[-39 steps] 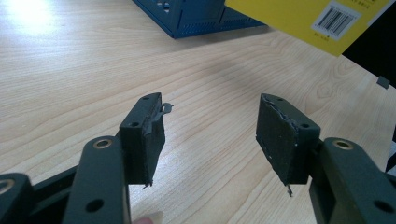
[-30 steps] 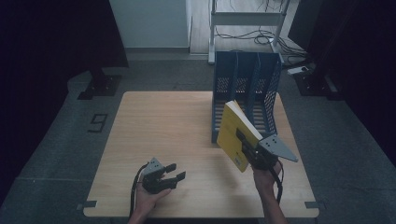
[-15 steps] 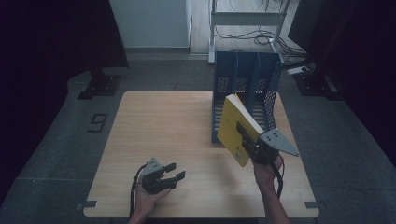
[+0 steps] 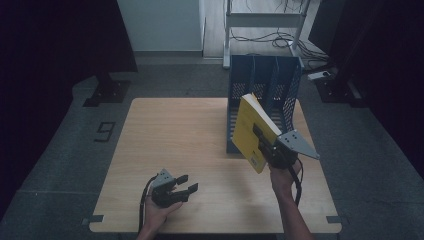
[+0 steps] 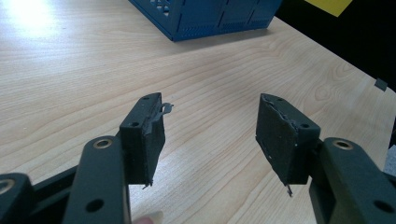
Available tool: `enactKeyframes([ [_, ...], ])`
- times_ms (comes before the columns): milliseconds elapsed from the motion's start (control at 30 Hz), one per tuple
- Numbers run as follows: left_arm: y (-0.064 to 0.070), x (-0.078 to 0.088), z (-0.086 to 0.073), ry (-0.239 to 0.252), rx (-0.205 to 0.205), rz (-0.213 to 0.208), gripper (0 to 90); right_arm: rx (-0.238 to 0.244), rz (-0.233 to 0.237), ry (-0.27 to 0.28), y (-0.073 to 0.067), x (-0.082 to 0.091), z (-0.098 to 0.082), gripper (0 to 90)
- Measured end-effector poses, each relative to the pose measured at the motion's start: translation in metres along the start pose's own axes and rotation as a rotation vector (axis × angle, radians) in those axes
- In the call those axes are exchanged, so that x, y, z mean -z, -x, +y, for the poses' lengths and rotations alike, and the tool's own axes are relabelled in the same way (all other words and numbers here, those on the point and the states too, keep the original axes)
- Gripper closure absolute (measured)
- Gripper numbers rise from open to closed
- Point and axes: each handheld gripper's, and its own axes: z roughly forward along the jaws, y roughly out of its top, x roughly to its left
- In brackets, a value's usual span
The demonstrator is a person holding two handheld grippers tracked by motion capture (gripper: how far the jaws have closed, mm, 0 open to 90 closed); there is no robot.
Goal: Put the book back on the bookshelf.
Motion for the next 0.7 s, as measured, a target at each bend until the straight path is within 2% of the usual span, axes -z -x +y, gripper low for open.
enactKeyframes([
  [700, -0.002, 0.001, 0.000, -0.001, 0.004, 0.003, 41.5, -0.004, -0.022, -0.014, 0.002, -0.012, -0.001, 74.4],
])
